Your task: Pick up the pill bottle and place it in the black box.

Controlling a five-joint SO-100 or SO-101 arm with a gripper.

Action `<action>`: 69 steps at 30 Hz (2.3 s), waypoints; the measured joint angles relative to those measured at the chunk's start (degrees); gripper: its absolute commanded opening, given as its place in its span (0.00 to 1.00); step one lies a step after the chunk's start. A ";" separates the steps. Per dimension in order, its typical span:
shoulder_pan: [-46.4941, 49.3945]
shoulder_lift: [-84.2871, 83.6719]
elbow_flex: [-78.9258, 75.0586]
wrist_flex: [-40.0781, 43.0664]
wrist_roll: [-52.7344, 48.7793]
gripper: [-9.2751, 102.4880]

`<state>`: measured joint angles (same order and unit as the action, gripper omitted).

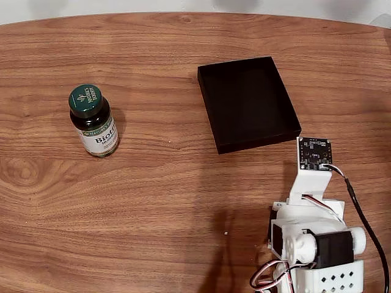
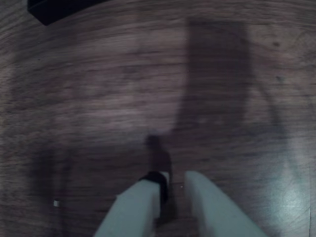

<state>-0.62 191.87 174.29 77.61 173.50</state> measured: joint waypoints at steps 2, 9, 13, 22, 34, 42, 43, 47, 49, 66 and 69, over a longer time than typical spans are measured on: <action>0.00 0.00 0.00 0.00 0.00 0.08; 0.00 0.00 0.00 0.00 0.00 0.08; 0.00 0.00 0.00 0.00 0.00 0.08; -0.09 0.00 0.00 0.00 0.00 0.08; 0.00 0.00 0.00 0.00 -0.53 0.08; -0.35 0.00 0.00 -0.09 -0.09 0.22; -0.97 0.00 0.00 -0.09 -0.09 0.22; -2.99 0.00 0.00 -0.09 -0.09 0.21; -3.34 0.00 0.00 -0.09 0.26 0.19; -7.73 -0.62 0.18 -18.02 17.40 0.17; -10.90 -0.70 0.18 -22.94 18.63 0.18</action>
<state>-11.51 191.16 174.46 54.67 192.13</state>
